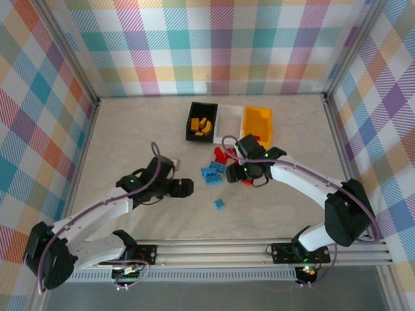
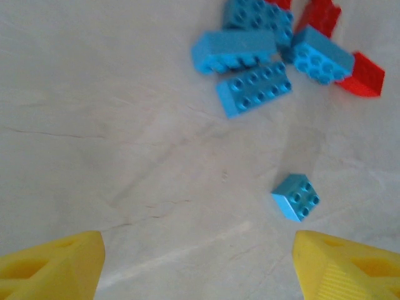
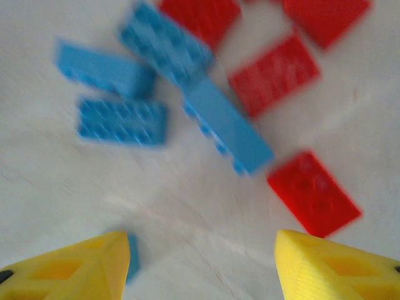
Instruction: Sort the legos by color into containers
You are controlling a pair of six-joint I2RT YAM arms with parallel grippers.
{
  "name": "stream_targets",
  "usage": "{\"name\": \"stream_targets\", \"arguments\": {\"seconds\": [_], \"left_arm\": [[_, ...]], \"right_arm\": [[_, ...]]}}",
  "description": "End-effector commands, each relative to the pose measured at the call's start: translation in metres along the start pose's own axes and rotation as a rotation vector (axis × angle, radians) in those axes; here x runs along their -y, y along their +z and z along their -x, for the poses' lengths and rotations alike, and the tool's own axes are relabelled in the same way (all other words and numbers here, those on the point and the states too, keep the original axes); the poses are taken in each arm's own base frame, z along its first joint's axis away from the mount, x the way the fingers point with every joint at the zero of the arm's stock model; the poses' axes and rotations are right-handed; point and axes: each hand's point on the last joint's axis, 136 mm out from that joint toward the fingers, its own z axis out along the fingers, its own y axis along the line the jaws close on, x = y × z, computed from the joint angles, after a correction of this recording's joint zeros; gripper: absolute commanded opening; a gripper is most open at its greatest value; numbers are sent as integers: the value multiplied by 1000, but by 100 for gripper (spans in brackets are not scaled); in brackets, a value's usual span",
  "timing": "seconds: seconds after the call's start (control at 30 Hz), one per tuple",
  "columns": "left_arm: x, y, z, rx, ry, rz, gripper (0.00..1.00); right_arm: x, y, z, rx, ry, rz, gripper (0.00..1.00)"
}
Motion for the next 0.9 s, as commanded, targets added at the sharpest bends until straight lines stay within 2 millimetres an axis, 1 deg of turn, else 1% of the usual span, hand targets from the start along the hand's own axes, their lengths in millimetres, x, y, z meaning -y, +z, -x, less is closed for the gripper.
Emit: {"name": "stream_targets", "arguments": {"seconds": [0.0,0.07,0.2,0.3,0.43,0.5,0.63,0.73,0.87], "left_arm": [[27,21,-7,0,22,-35,79],[41,35,-17,-30,78,-32,79],[71,61,-39,-107,262,-16,79],[80,79,-51,-164,341,4,80],[91,95,-57,-204,351,-7,80],[96,102,-58,-211,344,0,80],[99,115,-61,-238,327,28,78],[97,121,-67,-264,344,64,77],[92,125,-69,-271,347,94,74]], "right_arm": [[1,-5,-6,27,47,13,63],[10,-5,-7,34,80,-9,64],[29,-13,-5,48,170,-38,66],[32,-15,-5,49,195,-11,66],[37,-12,-6,38,196,-19,67],[44,-11,-4,42,221,-20,67],[47,-9,-1,52,248,12,67],[47,-7,-2,47,252,19,67],[47,-3,-3,46,255,29,67]]}}
